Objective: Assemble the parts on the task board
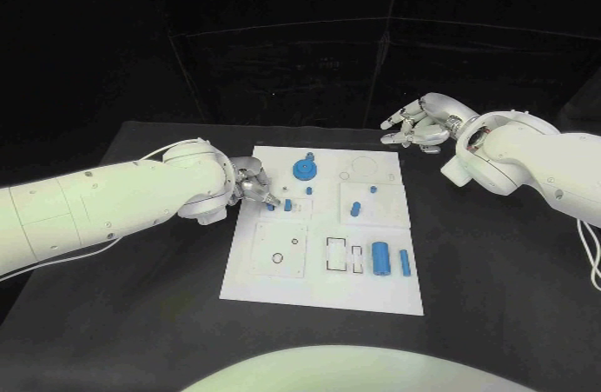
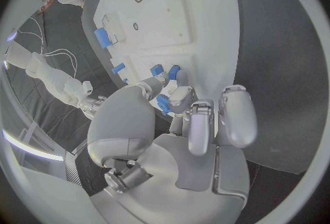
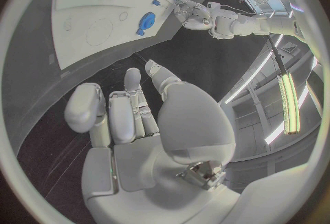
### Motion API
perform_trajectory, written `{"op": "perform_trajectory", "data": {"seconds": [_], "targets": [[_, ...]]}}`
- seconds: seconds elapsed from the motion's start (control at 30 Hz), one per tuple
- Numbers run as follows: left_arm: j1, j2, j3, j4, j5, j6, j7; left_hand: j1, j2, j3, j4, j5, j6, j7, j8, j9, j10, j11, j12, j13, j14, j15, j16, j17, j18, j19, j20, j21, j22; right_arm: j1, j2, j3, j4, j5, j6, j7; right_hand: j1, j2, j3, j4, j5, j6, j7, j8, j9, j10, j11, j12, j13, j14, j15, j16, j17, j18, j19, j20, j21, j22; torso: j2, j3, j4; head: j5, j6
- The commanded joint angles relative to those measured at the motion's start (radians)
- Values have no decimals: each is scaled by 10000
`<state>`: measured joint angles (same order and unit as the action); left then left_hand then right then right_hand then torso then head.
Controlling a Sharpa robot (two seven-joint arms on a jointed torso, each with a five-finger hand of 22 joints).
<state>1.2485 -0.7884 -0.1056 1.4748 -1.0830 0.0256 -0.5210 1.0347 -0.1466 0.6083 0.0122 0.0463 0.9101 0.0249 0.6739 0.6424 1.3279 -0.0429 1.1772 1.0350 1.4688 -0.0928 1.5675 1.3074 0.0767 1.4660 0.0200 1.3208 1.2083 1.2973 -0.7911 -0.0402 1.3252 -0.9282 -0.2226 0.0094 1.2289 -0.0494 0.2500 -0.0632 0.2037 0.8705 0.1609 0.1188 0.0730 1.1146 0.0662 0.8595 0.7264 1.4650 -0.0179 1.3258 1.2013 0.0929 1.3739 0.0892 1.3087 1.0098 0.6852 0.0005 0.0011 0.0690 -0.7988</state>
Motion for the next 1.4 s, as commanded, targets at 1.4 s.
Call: {"op": "perform_trajectory", "data": {"seconds": [1.4], "targets": [[-15, -288, -19, -45, 2316, -2458, 3156, 852, 686, -4293, 1126, 86, -2137, 1094, -1168, -1508, -3459, 966, -2857, -3722, 754, 696, -507, 1831, 439, -823, 536, -2244, -2759, 19, 20, 6, -80, 12, 65, 84, -70, 95, -58, 63, 65, -38, -9, 91, 1, -105, -4, -131, -156, 260, 15, -137, -100, 84, -103, -30, -101, -115, -11, -7, 19, -64, 101]]}}
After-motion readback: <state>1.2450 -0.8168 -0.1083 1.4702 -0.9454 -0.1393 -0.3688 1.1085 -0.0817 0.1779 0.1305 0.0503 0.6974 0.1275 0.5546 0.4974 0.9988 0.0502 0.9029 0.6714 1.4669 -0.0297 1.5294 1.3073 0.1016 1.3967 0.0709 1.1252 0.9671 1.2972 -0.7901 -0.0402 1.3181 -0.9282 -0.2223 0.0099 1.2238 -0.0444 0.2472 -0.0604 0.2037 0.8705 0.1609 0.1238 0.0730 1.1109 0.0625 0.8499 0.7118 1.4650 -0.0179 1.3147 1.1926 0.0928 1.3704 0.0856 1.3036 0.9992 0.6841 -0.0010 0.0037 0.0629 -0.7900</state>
